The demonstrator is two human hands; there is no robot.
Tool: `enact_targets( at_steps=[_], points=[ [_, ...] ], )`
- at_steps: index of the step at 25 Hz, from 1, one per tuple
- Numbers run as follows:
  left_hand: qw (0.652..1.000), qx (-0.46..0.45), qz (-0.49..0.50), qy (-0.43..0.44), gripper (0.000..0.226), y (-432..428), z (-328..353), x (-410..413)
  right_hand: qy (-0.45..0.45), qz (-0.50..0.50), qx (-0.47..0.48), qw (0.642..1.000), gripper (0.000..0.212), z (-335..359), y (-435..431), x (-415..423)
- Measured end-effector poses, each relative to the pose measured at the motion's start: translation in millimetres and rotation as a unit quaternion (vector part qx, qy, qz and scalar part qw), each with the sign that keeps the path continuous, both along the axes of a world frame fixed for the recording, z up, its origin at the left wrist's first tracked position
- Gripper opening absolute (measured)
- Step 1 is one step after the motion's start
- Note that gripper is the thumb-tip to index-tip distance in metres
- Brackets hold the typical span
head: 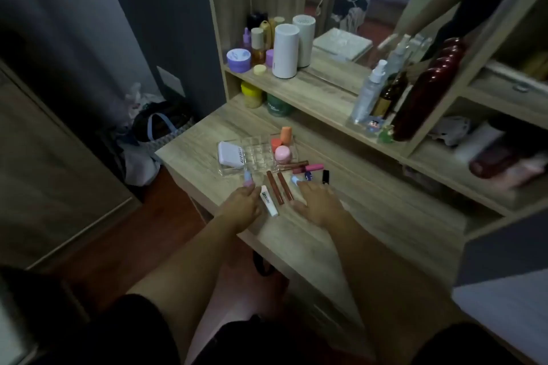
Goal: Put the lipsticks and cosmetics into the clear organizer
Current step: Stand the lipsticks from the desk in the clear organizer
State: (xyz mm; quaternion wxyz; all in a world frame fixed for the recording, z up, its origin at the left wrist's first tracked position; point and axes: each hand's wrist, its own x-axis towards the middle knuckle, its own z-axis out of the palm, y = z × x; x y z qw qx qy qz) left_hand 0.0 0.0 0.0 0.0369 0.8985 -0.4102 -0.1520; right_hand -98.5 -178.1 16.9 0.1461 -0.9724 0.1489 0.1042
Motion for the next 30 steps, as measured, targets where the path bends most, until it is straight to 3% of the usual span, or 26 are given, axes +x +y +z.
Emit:
enact_targets(
  at_steps=[4,8,13,23,30],
  points=[
    [0.997,-0.066,-0.028,0.02,0.039,-19.3,1.8,32.1,-0.001,-0.03,0.039,0.999,0.039,-7.7,-24.0,38.9],
    [0.995,-0.091,-0.038,0.032,0.021,-37.0,-0.3,51.0,0.01,-0.024,0.066,0.997,0.037,-13.4,-28.7,74.4],
    [0.997,-0.055,-0.039,0.033,0.027,-48.9,-15.6,62.3,0.025,0.002,0.05,0.998,0.028,-24.9,-24.6,94.6],
    [0.999,-0.027,-0.012,0.041,0.032,-75.6,-25.4,70.3,0.043,0.014,0.008,0.999,0.032,-32.5,-31.1,112.3],
    [0.986,-0.088,0.099,0.103,0.024,-81.8,-29.3,72.4,0.026,-0.045,0.093,0.994,0.039,-36.3,-38.9,113.1]
  ],
)
